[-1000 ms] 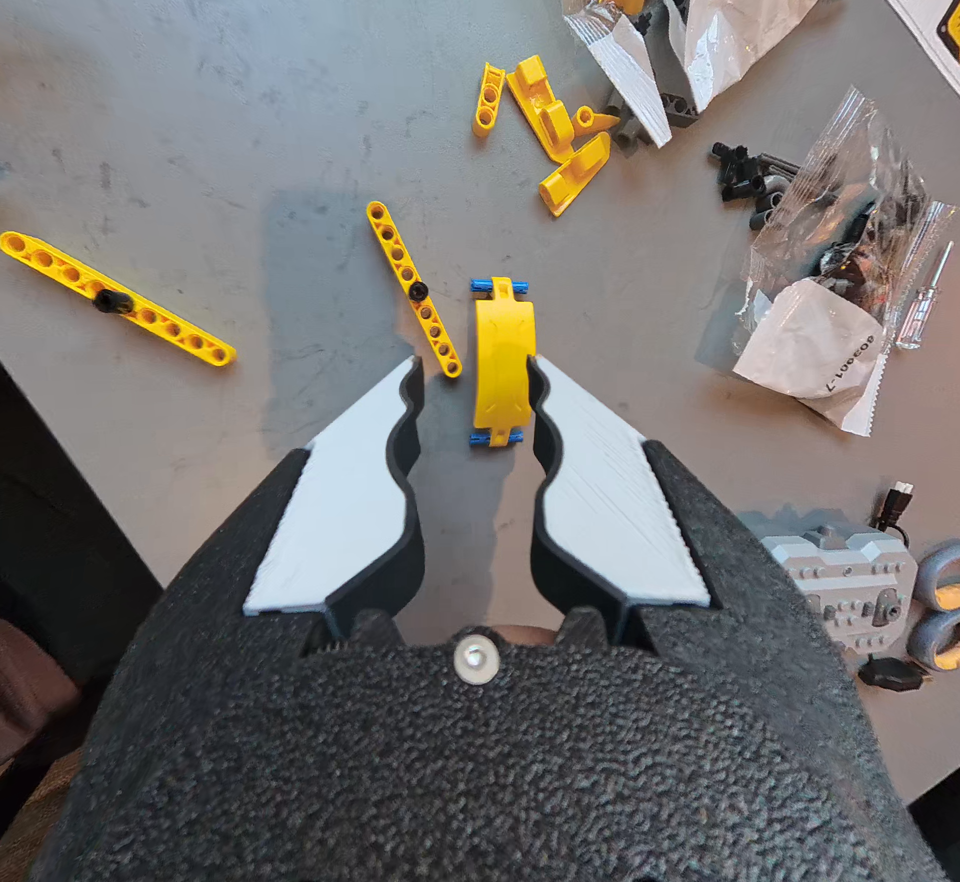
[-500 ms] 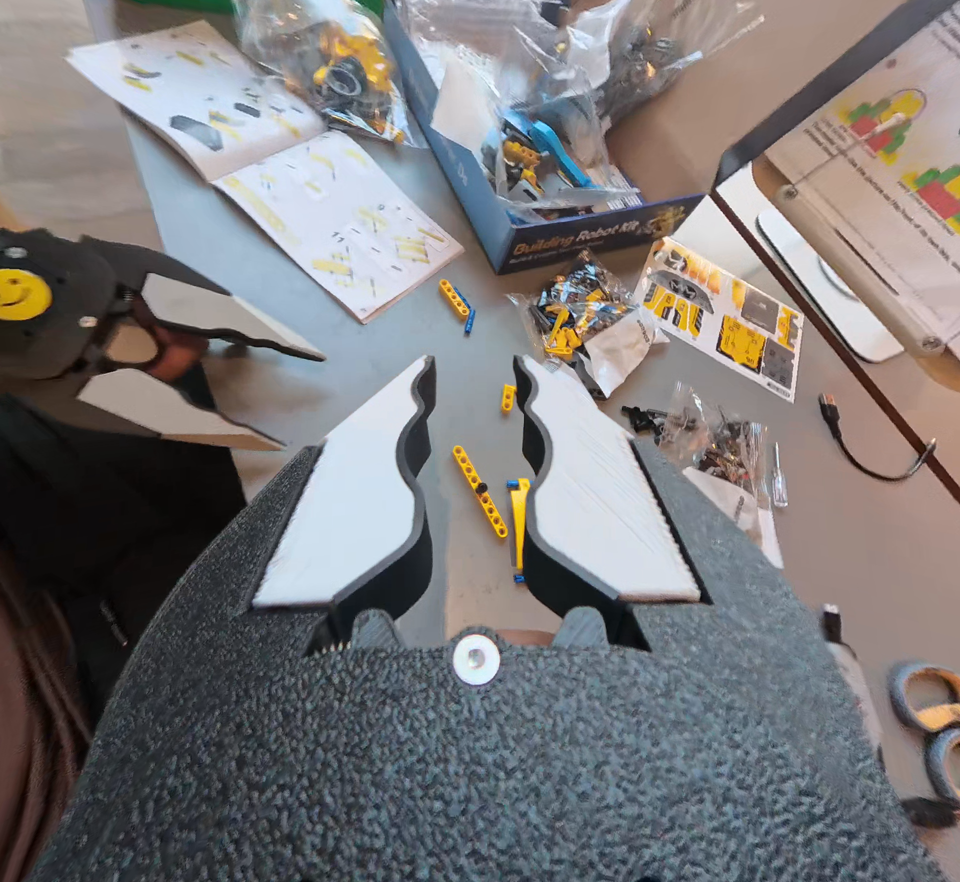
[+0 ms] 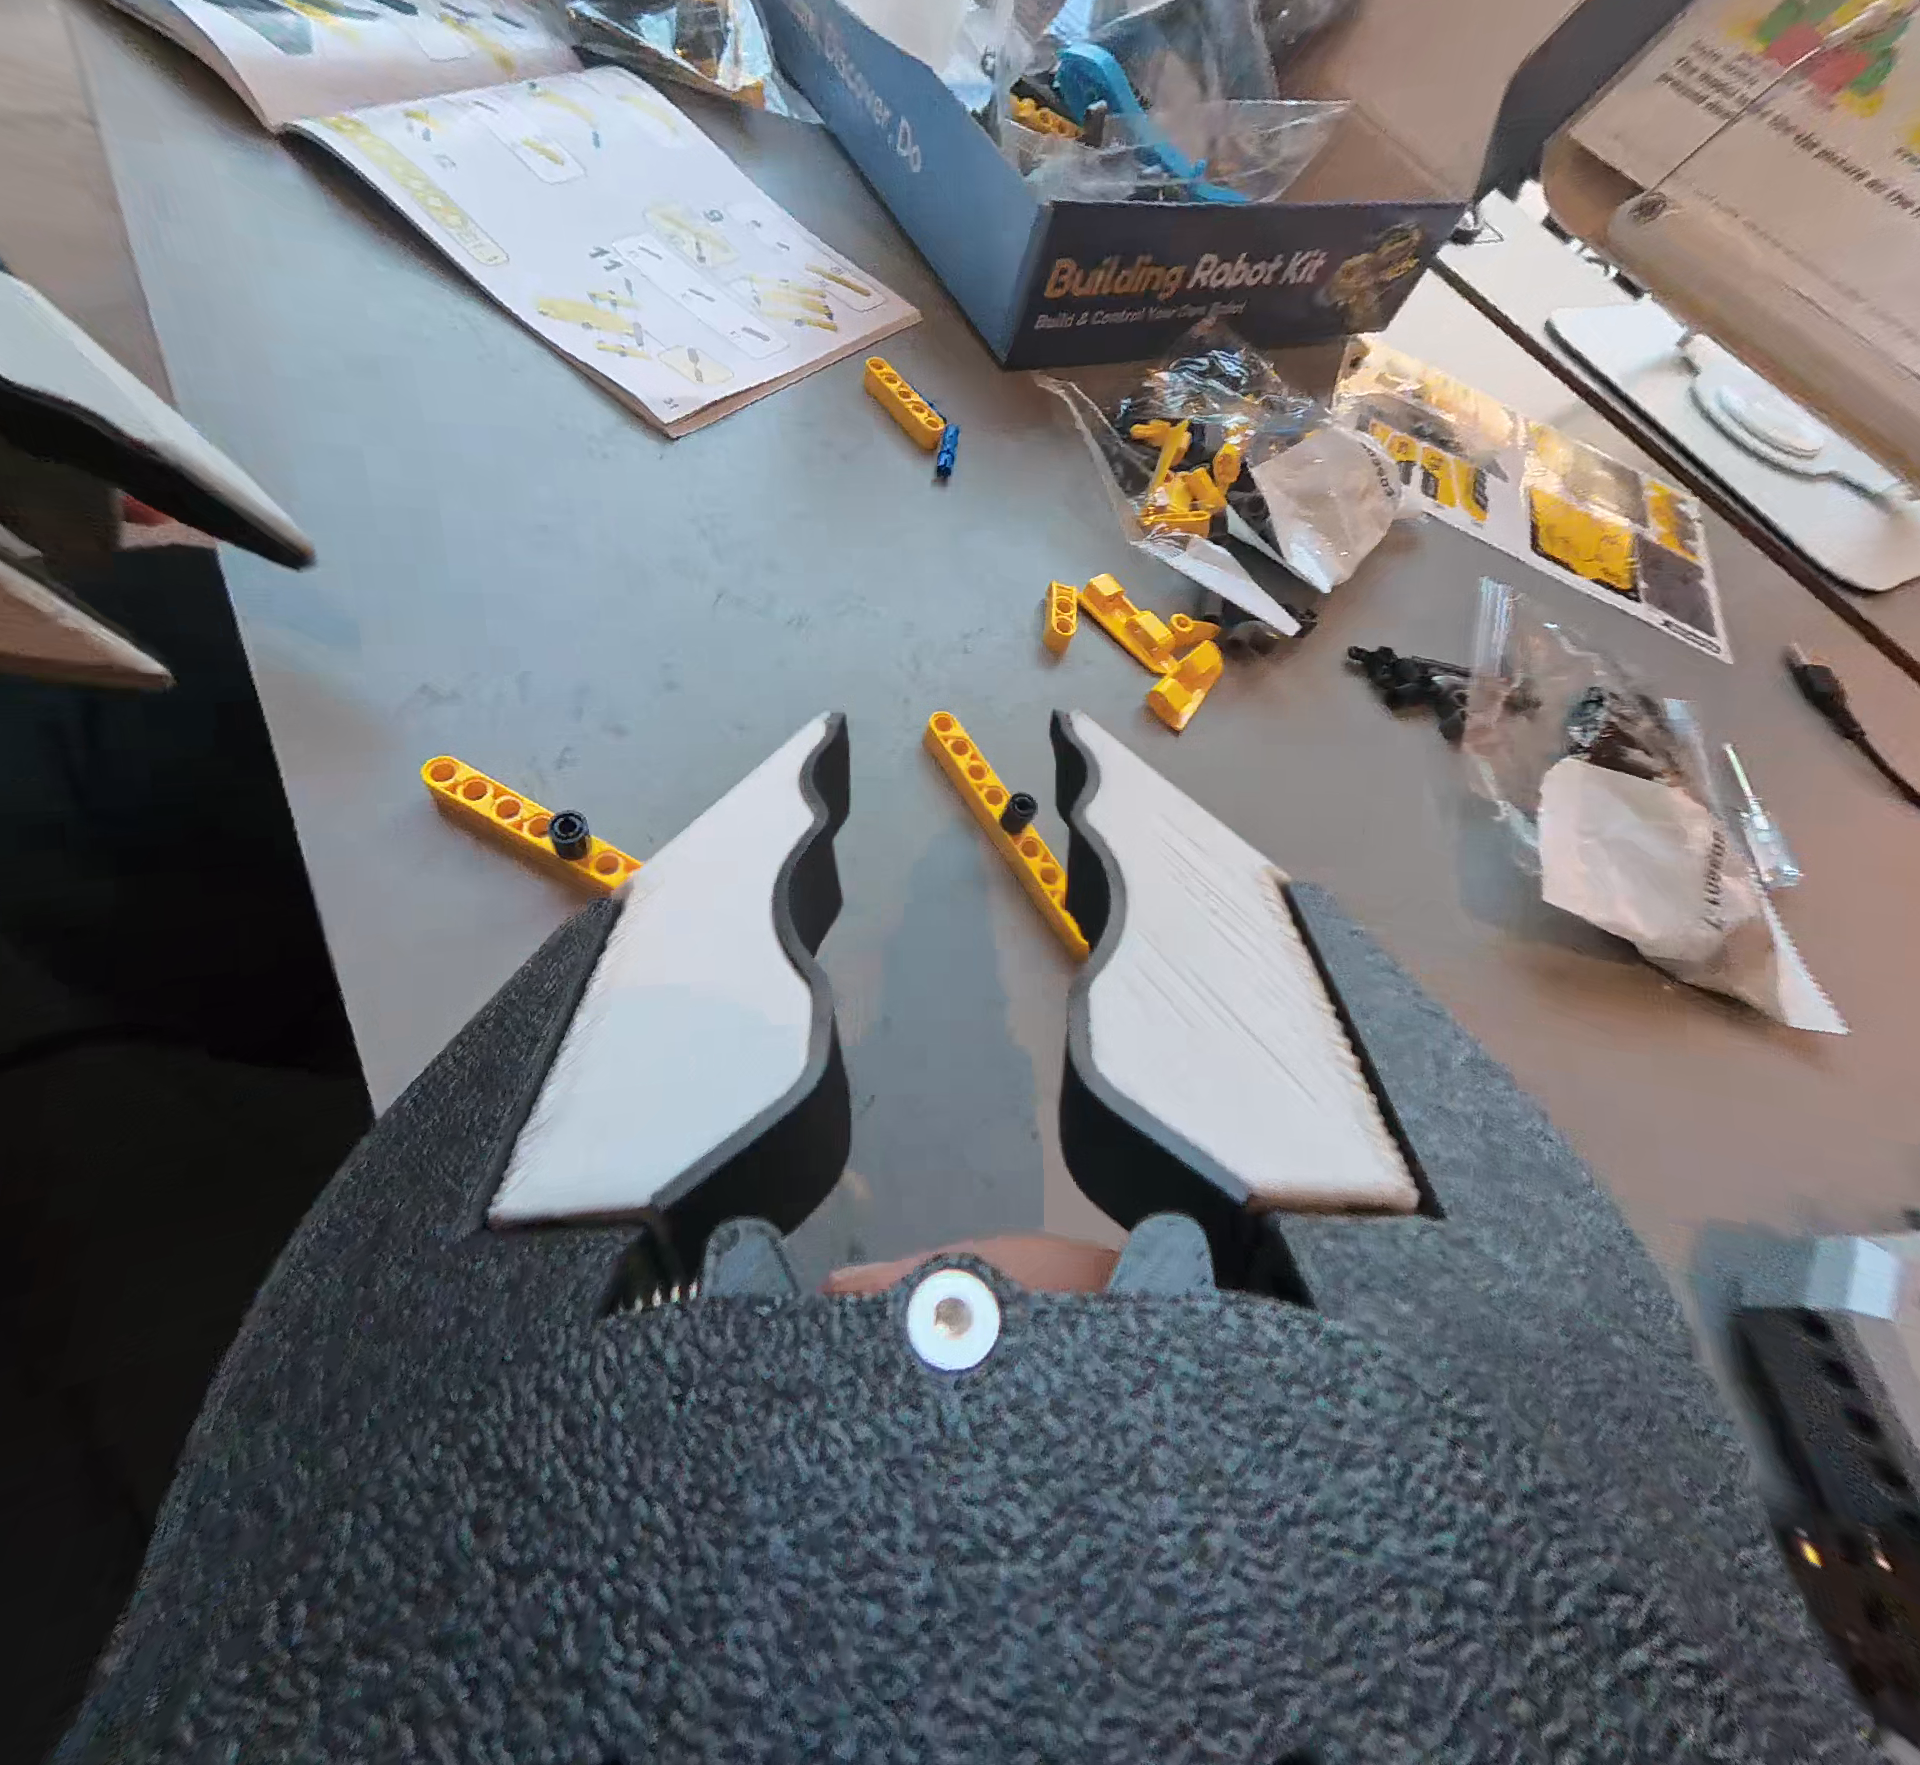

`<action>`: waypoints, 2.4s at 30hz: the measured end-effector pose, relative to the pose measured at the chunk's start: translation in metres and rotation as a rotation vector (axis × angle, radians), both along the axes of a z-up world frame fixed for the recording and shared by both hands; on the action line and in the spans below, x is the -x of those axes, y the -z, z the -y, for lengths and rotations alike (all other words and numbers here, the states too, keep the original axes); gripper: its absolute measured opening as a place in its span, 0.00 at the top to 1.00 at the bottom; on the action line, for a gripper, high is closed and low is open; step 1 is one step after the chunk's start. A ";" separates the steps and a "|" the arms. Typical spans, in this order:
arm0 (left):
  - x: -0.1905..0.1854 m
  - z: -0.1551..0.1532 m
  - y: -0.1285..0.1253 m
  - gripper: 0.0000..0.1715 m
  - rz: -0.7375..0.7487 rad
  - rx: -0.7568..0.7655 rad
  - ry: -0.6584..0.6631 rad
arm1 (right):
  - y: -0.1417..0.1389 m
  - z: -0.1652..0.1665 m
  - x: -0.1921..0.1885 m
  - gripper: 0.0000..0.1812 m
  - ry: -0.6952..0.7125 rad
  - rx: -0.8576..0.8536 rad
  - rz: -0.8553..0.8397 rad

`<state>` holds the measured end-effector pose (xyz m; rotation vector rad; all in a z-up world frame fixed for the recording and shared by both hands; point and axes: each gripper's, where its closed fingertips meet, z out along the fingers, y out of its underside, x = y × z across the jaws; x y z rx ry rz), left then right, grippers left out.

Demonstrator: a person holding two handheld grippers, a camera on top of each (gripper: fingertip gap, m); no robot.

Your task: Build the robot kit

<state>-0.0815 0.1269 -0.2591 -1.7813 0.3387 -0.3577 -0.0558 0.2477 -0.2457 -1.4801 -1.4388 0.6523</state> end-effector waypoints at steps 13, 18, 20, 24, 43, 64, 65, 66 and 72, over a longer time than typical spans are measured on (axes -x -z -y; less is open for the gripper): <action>0.010 -0.008 0.010 0.94 0.006 -0.060 0.041 | -0.002 0.013 0.014 0.89 -0.177 0.062 -0.040; 0.010 -0.003 0.009 0.90 0.004 -0.084 0.031 | -0.007 0.007 0.021 0.92 -0.182 0.030 -0.073; 0.011 -0.002 0.012 0.90 -0.002 -0.078 0.035 | -0.006 0.008 0.023 0.92 -0.189 0.013 -0.066; 0.017 -0.003 0.010 0.91 0.017 -0.074 0.010 | -0.005 0.010 0.024 0.94 -0.195 -0.013 -0.057; 0.020 -0.002 0.007 0.93 0.035 -0.052 -0.003 | 0.001 -0.069 -0.025 0.84 0.178 0.115 -0.042; 0.013 0.004 0.021 0.94 0.002 -0.001 0.032 | 0.033 -0.064 -0.022 0.87 0.098 0.216 0.143; 0.013 0.004 0.023 0.93 -0.006 0.003 0.034 | 0.032 -0.065 -0.022 0.87 0.099 0.217 0.137; 0.012 0.004 0.024 0.93 -0.013 0.003 0.037 | 0.031 -0.066 -0.022 0.87 0.100 0.214 0.131; 0.012 0.004 0.024 0.94 -0.016 0.001 0.044 | 0.015 -0.061 -0.015 0.87 0.075 0.133 0.061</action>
